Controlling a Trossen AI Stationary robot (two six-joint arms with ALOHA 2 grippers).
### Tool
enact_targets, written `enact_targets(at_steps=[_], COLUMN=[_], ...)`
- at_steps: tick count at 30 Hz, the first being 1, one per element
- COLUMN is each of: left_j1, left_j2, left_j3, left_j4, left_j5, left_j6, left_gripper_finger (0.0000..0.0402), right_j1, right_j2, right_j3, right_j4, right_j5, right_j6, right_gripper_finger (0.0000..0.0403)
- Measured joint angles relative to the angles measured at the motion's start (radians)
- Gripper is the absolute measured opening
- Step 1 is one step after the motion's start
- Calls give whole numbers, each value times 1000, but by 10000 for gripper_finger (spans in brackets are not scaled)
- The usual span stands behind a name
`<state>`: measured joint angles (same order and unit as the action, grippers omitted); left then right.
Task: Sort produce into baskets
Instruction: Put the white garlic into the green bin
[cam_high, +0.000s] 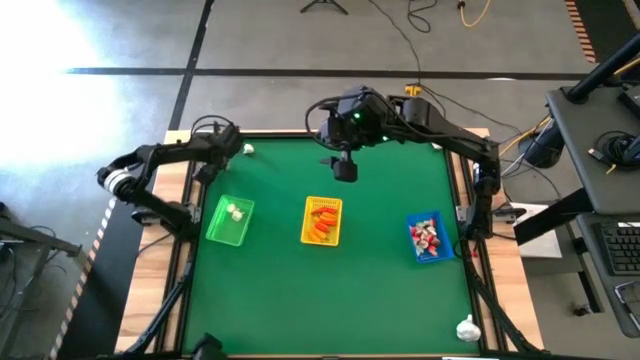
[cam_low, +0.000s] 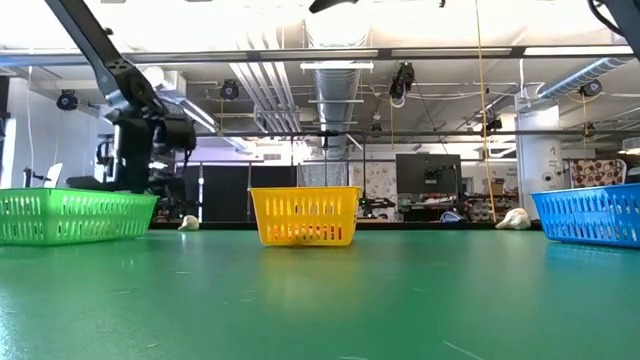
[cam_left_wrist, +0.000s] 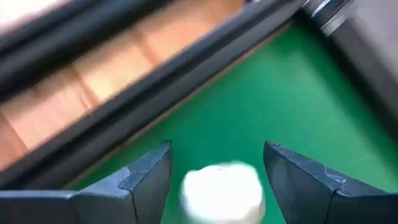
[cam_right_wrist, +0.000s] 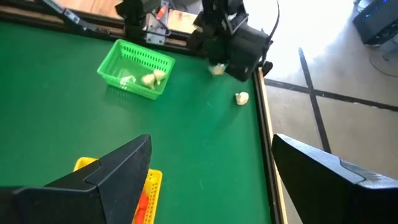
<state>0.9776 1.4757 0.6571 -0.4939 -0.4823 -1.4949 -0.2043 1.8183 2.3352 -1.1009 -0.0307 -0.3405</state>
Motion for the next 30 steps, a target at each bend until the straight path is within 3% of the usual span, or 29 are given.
enact_targets(at_steps=[10, 18, 23, 30], left_j1=[-4, -85, -131, -147], left_j2=[160, 97, 42, 67], left_j3=[142, 133, 98, 81], left_j4=[-151, -196, -173, -126], left_j5=[62, 98, 91, 124], left_j6=[51, 293, 296, 292], left_gripper_finger=[233, 232, 232, 232], right_j1=[-21, -36, -39, -39], right_j2=[5, 5, 6, 14], right_j3=[0, 0, 0, 0], right_j4=[21, 8, 0, 6], right_j5=[4, 5, 5, 4], right_j6=[18, 43, 42, 57], right_gripper_finger=[325, 325, 325, 325])
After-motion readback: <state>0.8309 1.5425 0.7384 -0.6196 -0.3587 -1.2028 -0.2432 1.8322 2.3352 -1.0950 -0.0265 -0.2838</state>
